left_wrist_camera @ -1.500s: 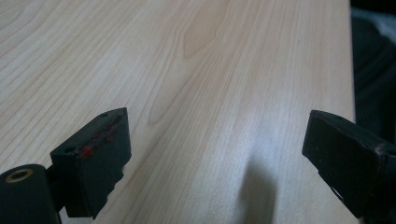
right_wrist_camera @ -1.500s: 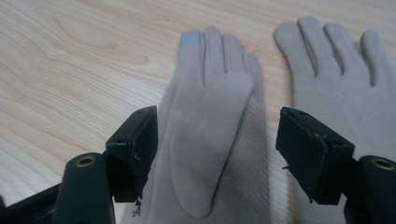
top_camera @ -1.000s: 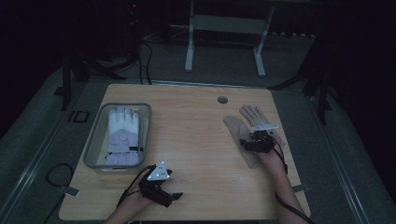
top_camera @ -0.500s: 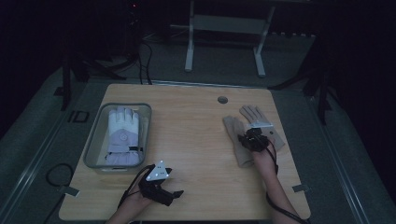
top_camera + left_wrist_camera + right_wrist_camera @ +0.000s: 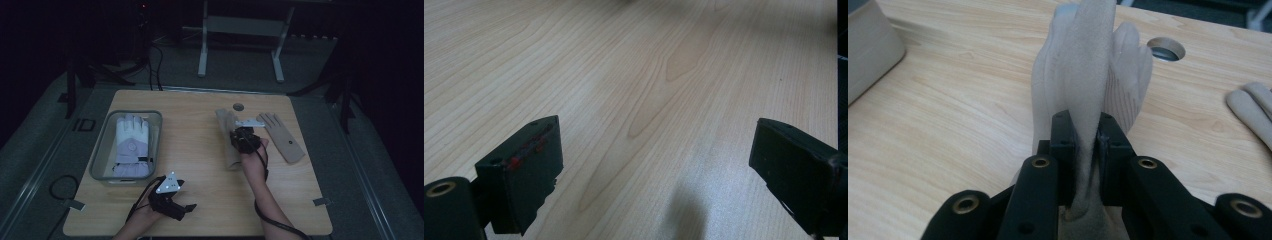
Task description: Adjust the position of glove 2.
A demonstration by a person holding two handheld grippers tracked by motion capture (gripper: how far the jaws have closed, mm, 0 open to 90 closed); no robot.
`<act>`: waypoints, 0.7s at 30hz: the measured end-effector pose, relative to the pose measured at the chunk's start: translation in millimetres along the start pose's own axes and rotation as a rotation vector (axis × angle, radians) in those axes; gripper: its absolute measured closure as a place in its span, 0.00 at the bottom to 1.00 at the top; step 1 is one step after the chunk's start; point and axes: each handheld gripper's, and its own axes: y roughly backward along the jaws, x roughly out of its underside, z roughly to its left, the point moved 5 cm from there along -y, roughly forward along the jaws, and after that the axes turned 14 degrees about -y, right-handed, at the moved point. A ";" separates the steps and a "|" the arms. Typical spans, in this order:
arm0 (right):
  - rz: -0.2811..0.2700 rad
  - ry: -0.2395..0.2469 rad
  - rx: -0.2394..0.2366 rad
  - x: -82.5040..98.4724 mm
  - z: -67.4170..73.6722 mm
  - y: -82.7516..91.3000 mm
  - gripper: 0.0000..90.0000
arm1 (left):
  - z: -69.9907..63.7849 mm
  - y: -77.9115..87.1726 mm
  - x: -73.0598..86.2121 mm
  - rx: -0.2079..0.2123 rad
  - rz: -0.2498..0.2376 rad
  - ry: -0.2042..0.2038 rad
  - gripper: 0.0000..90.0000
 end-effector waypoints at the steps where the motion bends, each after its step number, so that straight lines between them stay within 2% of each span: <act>1: 0.005 -0.011 0.002 1.1 5.1 -3.2 0.90 | 0.2 0.2 0.3 0.002 0.003 -0.003 0.08; 5: 0.048 -0.069 -0.005 12.1 23.3 -20.9 0.90 | -0.3 -0.3 1.2 0.012 0.007 -0.002 0.08; 9: 0.098 -0.069 0.008 28.9 37.7 -38.6 0.89 | 0.0 0.0 1.1 0.012 0.005 -0.002 0.08; 13: 0.124 -0.063 0.009 40.2 42.5 -48.9 0.87 | 0.0 0.0 1.3 0.013 0.006 0.000 0.08; 14: 0.146 -0.056 0.010 48.3 43.6 -55.5 0.77 | -0.2 0.0 1.3 0.013 0.006 -0.002 0.08; 16: 0.156 -0.047 0.008 54.4 44.0 -60.0 0.69 | -0.1 0.0 1.3 0.013 0.006 -0.002 0.08; 21: 0.155 -0.029 -0.001 61.1 48.2 -61.7 0.56 | 0.0 -0.6 1.9 0.018 0.016 0.000 0.08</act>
